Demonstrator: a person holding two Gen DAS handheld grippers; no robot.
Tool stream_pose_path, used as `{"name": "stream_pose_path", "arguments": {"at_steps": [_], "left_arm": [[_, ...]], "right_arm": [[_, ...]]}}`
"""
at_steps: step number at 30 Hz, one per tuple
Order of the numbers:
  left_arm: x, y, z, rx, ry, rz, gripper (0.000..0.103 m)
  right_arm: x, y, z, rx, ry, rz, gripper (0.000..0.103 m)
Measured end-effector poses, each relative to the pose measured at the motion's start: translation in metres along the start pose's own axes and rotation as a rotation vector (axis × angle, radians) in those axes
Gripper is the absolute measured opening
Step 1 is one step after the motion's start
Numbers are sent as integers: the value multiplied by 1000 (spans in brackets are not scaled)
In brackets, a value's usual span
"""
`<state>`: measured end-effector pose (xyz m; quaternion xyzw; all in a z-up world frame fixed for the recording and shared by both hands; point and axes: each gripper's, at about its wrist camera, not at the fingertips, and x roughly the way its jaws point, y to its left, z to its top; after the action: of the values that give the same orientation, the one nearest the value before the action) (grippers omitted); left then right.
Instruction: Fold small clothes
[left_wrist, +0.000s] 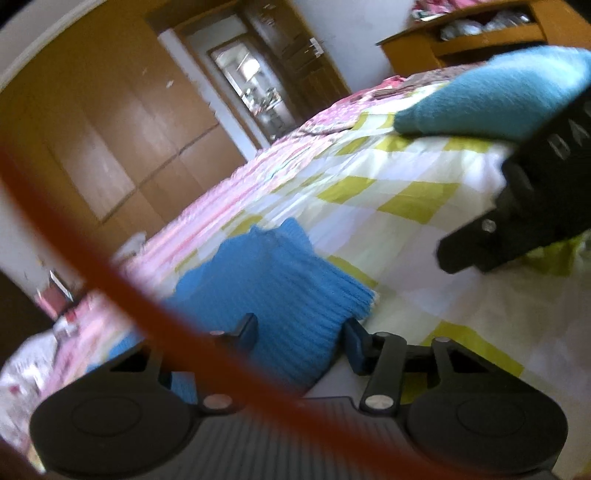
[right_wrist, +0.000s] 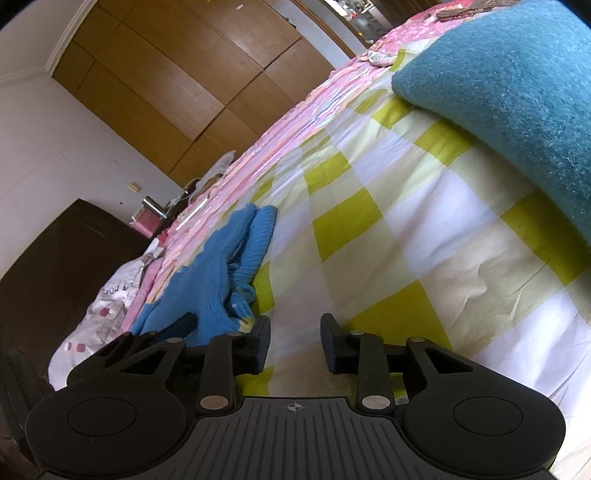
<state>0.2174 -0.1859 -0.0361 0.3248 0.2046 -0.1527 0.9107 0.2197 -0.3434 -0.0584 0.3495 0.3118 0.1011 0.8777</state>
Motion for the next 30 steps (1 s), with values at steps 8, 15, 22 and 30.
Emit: {"name": "stream_pose_path", "arguments": {"at_steps": [8,15,22,30], "left_arm": [[13,7,5,-35,-6,-32,30],[10,27,3,-156,-14,-94,23],[8,43,0,-267,-19,-143,23],[4,53,-3,-338,-21,-184,22]], "right_arm": [[17,14,24,31,31,5,46],[70,39,59,19,80,64,55],[114,38,64,144,137,93,56],[131,51,60,144,169,79,31]]}}
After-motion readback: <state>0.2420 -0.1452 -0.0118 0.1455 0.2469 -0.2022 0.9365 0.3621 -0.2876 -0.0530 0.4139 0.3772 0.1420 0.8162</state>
